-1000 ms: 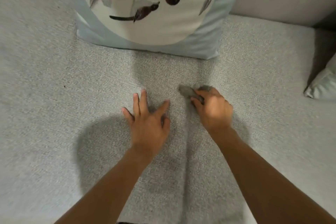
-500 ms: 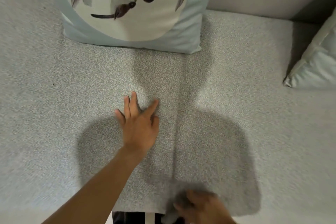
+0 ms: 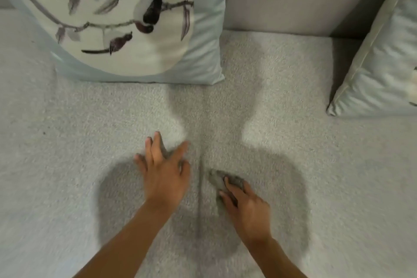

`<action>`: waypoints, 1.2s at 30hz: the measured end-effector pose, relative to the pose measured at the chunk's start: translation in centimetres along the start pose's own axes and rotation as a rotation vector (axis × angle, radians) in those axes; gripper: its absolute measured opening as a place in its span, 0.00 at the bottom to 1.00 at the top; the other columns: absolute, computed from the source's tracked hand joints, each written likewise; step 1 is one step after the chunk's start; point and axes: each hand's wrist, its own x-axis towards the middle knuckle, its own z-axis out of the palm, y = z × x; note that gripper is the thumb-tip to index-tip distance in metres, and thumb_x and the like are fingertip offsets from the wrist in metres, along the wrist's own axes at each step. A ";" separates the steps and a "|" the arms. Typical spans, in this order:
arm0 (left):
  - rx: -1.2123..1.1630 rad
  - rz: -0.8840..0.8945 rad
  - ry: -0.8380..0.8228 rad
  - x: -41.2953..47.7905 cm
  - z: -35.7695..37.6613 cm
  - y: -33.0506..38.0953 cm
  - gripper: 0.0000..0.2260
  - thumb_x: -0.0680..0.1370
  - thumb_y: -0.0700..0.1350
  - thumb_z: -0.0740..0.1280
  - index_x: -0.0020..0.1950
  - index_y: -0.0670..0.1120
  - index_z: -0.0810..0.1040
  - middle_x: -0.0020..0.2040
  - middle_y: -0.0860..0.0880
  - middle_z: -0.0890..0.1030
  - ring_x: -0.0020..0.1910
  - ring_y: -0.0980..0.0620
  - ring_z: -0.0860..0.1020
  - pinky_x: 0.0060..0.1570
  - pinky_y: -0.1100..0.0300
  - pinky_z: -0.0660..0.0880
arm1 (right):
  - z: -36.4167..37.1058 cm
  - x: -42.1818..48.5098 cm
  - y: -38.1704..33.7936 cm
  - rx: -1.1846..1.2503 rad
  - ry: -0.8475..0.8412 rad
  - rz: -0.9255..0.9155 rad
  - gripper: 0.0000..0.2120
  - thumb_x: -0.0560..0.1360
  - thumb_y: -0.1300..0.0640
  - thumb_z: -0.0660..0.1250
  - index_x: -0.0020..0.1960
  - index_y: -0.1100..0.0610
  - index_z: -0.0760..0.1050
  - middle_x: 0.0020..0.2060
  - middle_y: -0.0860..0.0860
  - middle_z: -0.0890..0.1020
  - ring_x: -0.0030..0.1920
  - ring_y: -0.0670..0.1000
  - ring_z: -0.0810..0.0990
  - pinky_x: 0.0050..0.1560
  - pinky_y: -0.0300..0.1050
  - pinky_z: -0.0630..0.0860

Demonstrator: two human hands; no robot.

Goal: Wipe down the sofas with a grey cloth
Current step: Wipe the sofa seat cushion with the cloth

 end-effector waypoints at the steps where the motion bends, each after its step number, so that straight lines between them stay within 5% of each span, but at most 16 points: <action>1: -0.012 0.025 -0.004 0.3 0.1 0.4 0.20 0.82 0.51 0.64 0.74 0.63 0.73 0.84 0.42 0.47 0.83 0.42 0.40 0.78 0.35 0.40 | -0.4 1.1 0.3 -0.015 0.015 -0.046 0.18 0.78 0.39 0.60 0.59 0.46 0.82 0.55 0.44 0.82 0.34 0.46 0.83 0.28 0.40 0.79; 3: -0.025 0.108 0.025 1.4 0.3 1.4 0.20 0.82 0.52 0.63 0.74 0.63 0.73 0.84 0.43 0.50 0.83 0.42 0.41 0.78 0.35 0.41 | -1.8 6.3 0.7 -0.076 0.071 -0.054 0.16 0.79 0.40 0.61 0.60 0.44 0.80 0.56 0.43 0.81 0.41 0.46 0.84 0.35 0.40 0.79; 6: -0.041 0.208 0.059 3.3 1.0 3.1 0.22 0.80 0.58 0.56 0.74 0.64 0.73 0.83 0.42 0.55 0.83 0.38 0.46 0.78 0.32 0.44 | -4.8 17.3 1.5 -0.078 0.196 0.174 0.14 0.80 0.42 0.62 0.60 0.46 0.78 0.56 0.45 0.80 0.45 0.48 0.80 0.42 0.41 0.72; 9: -0.007 0.159 -0.065 4.1 2.7 4.5 0.27 0.77 0.65 0.47 0.76 0.70 0.65 0.84 0.45 0.46 0.82 0.42 0.36 0.78 0.36 0.36 | -6.4 23.5 1.5 -0.012 0.225 0.280 0.13 0.81 0.46 0.62 0.58 0.50 0.80 0.58 0.52 0.79 0.48 0.53 0.80 0.45 0.43 0.71; 13: -0.055 0.095 0.001 4.1 3.9 5.4 0.25 0.77 0.65 0.50 0.73 0.69 0.69 0.84 0.45 0.47 0.82 0.42 0.37 0.77 0.35 0.34 | -3.9 18.1 2.1 0.012 0.217 0.052 0.18 0.82 0.44 0.59 0.65 0.50 0.79 0.59 0.52 0.79 0.52 0.52 0.80 0.48 0.40 0.72; 18: -0.045 0.115 -0.043 5.6 2.2 5.1 0.25 0.78 0.64 0.49 0.73 0.70 0.70 0.83 0.47 0.48 0.82 0.43 0.38 0.77 0.35 0.34 | -3.0 12.1 2.2 0.103 0.139 0.129 0.17 0.78 0.40 0.65 0.60 0.47 0.82 0.47 0.46 0.82 0.42 0.46 0.80 0.43 0.41 0.79; 24: -0.033 0.181 -0.037 9.6 1.1 8.2 0.26 0.77 0.61 0.48 0.74 0.68 0.69 0.82 0.43 0.52 0.83 0.40 0.42 0.77 0.31 0.43 | -5.3 19.3 1.5 -0.030 0.169 0.090 0.13 0.78 0.45 0.67 0.59 0.47 0.82 0.58 0.46 0.81 0.51 0.50 0.82 0.49 0.45 0.79; 27: -0.074 0.195 -0.073 11.1 1.6 9.9 0.23 0.81 0.57 0.53 0.76 0.68 0.66 0.82 0.45 0.50 0.83 0.43 0.41 0.78 0.33 0.42 | -6.6 26.5 1.4 -0.180 0.180 0.002 0.13 0.81 0.43 0.61 0.61 0.45 0.79 0.58 0.45 0.79 0.49 0.51 0.82 0.45 0.45 0.78; 31: -0.106 0.159 0.017 11.8 3.5 10.5 0.22 0.79 0.58 0.56 0.74 0.68 0.70 0.82 0.45 0.52 0.83 0.43 0.43 0.78 0.35 0.39 | -7.9 34.1 1.6 -0.157 0.321 0.110 0.13 0.81 0.45 0.63 0.62 0.46 0.79 0.58 0.50 0.81 0.50 0.55 0.82 0.46 0.45 0.74; 36: -0.020 0.048 0.013 11.4 5.2 13.0 0.23 0.81 0.62 0.54 0.76 0.71 0.62 0.83 0.42 0.40 0.82 0.42 0.34 0.76 0.33 0.33 | -7.3 24.7 4.8 -0.129 0.243 -0.070 0.17 0.80 0.38 0.60 0.63 0.43 0.78 0.59 0.44 0.80 0.47 0.50 0.83 0.42 0.44 0.78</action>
